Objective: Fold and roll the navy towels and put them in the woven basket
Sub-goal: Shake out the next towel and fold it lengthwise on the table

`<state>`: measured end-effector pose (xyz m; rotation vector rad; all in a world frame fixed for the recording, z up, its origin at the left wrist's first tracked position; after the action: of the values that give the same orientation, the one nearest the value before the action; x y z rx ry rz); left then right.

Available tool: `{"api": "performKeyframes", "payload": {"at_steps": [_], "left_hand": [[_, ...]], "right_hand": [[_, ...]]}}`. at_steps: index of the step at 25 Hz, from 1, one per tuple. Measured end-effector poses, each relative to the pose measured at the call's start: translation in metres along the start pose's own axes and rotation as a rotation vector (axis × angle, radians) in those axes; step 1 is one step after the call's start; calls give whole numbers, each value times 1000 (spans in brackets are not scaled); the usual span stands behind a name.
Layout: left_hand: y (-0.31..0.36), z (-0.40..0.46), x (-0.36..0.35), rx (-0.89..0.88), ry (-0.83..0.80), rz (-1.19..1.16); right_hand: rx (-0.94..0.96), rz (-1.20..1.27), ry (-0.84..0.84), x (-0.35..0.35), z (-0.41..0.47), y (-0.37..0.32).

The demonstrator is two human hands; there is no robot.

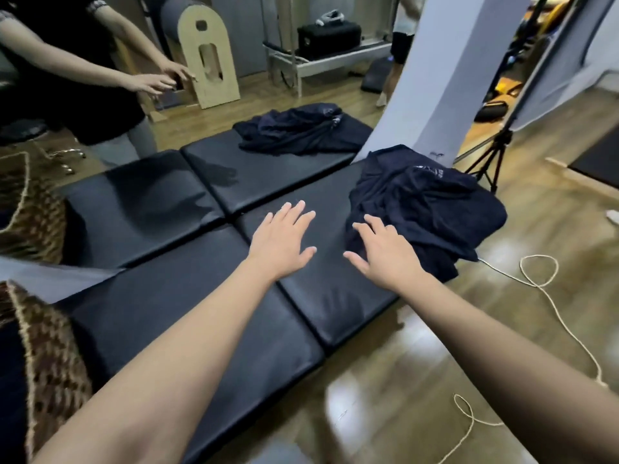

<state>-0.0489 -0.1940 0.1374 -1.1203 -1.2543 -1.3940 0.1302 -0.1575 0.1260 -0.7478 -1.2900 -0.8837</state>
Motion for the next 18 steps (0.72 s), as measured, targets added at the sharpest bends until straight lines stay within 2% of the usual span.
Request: {"api": "performKeyframes", "payload": {"at_steps": [6, 11, 15, 18], "left_hand": [[72, 70, -48, -123, -70, -64], [103, 146, -85, -140, -111, -138], [96, 202, -124, -40, -188, -243], [73, 222, -160, 65, -287, -213]], "right_hand": [[-207, 71, -108, -37, -22, 94], [-297, 113, -144, -64, 10, 163], [-366, 152, -201, -89, 44, 212], [-407, 165, -232, -113, 49, 240]]}}
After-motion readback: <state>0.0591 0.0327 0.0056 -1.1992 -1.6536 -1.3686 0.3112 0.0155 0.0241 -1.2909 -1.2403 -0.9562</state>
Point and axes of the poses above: each hand's wrist, its own z-axis towards the middle knuckle, its own x-axis out of the back of the hand, y = z × x, the point moved 9 cm from there along z, towards the middle knuckle, and after that the axes turned 6 degrees about -z, right-handed, at the moved point
